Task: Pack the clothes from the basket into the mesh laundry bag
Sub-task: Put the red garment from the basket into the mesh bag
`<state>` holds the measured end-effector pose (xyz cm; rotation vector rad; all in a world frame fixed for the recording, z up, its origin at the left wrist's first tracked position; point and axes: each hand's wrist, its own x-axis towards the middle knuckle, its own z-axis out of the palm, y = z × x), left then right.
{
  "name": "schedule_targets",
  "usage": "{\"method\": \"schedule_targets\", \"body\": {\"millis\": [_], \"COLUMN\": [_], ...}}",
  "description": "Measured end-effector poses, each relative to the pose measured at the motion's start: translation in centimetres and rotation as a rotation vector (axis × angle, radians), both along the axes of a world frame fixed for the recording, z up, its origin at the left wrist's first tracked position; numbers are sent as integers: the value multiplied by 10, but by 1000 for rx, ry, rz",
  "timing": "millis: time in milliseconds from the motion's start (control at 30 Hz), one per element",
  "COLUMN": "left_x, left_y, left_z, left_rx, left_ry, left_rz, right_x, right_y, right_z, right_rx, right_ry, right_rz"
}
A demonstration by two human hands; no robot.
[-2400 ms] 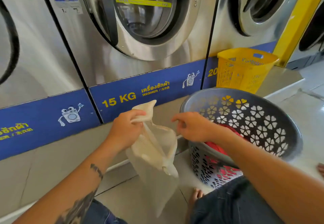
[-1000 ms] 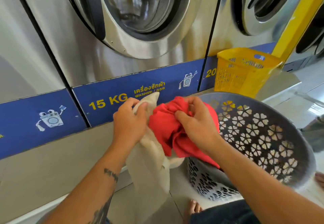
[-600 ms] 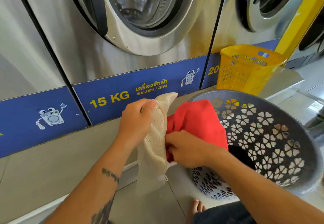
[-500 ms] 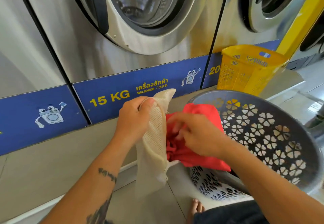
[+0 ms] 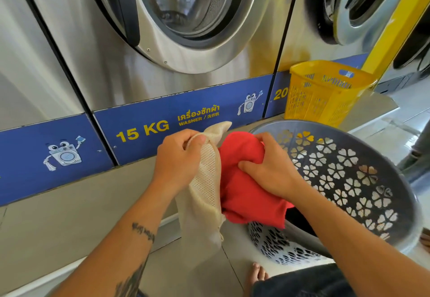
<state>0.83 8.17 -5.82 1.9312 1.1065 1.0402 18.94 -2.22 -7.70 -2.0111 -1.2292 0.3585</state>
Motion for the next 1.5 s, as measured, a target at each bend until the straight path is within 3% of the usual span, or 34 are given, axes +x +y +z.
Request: {"method": "schedule_targets", "body": {"millis": [100,300,367,433,500,567,633,833,933,1067,1267,1400,1500], "left_x": [2,-3,-6,-9,-10,-9,-5,-1,-3,-7,-6,0,-3], "left_y": [-2,-6,-3,1,3,2,0,-9,-13,-10,-15,-19,-14], "left_z": [-3,1,3,5,5,4,3,5,4,8,8,5,8], "left_rx": [15,62,51,1,-80,-160,-187,69,112,72,-16,-91,-183], "left_ry": [-11,-82,-92,-105,-143,-189,-179,-49,53,53,-65,-145,-230], "left_rz": [-15,-43,-27,-16,-27,-57,-65,-105,-197,-185,-167,-168,-115], "right_x": [-27,-50,-44,-31,-22,-15,-10,-26,-31,-37,-52,-64,-61], "right_y": [-4,-3,-4,-7,-11,-12,-10,-3,0,6,8,10,11], "right_z": [5,2,11,15,13,6,-2,-3,-1,-2,-9,-16,-14], "right_rx": [74,-326,-217,-114,-213,-393,-449,-174,-46,105,117,-45,-54], "right_ry": [120,-191,-284,-463,-575,-381,-194,-277,-87,195,262,266,214], "right_rz": [179,644,635,458,216,159,239,176,54,-43,230,480,528]}}
